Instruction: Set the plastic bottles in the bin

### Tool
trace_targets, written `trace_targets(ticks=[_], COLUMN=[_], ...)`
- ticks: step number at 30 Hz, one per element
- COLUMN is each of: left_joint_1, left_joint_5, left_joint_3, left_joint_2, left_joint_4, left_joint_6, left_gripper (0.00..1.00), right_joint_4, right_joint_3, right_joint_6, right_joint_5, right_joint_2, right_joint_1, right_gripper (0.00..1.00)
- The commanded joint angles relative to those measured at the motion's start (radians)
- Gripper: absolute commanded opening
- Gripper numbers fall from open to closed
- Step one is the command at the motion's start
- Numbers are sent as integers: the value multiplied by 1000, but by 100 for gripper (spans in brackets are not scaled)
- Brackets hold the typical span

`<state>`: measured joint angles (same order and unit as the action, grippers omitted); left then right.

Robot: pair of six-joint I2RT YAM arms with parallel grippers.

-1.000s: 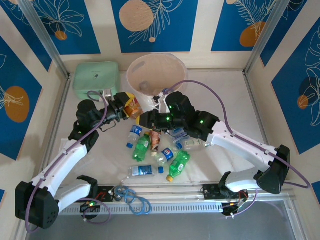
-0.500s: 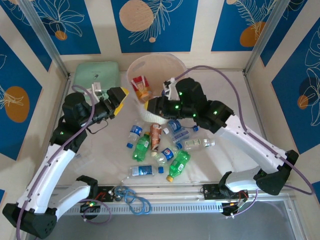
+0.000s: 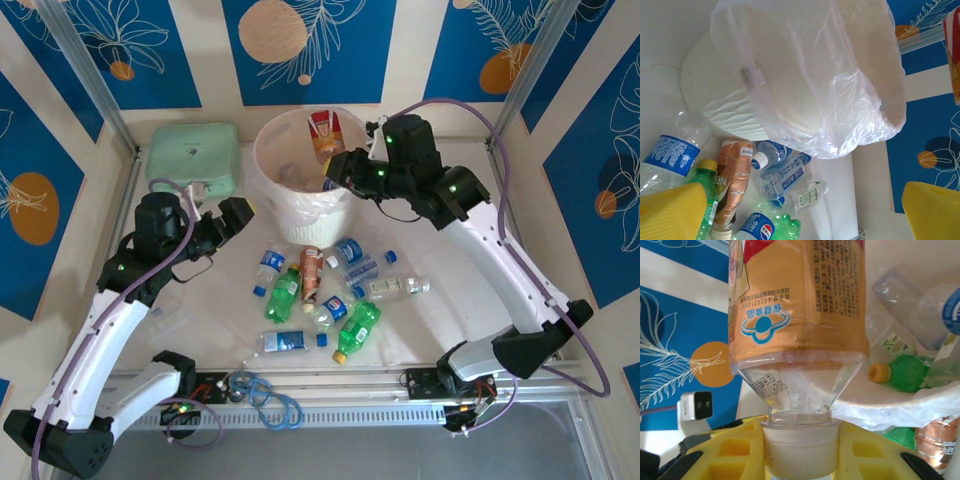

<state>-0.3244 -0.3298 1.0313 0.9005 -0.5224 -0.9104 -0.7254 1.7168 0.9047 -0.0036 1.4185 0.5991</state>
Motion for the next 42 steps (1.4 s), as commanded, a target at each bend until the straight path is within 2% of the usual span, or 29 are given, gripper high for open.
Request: trace_targets(ticks=[1,4,11,14,19,25,29,35,42], left_joint_1=[3,4,3,3,3,3,3,3,2], left_joint_5=[13,10,-5,-7,-6,4,21,25,24], left_joint_3=[14,10,0,-1,-2,-13,-30,-67,-109], left_joint_2=[-8,-9,-6,-7,-10,-14,-19,-22,-23], left_joint_4=[-27,-26,-14,-17,-27,-58,-83,-83,-97], left_joint_6=[36,40,38,41,50,68,79,86,97], left_gripper=[100,100,100,100,99,95,93,91,89], right_joint_4=[-44,-52,-82,-97,-117,-175,-206,-230,-346], right_joint_3=[45,56,100,120,116,15,-128,-364,-520], right_joint_6=[-24,-27,-38,-44,-55,-72,-39,59,181], right_joint_5=[-19,-24,-25,-19,11,141,238,319,371], right_joint_2=[20,35,52,48,11,-97,-207,-369,-431], right_joint_1=[-24,-37,-57,-59,-44,14,53,70,70], right_gripper=[16,22,51,55,56,56,56,57,56])
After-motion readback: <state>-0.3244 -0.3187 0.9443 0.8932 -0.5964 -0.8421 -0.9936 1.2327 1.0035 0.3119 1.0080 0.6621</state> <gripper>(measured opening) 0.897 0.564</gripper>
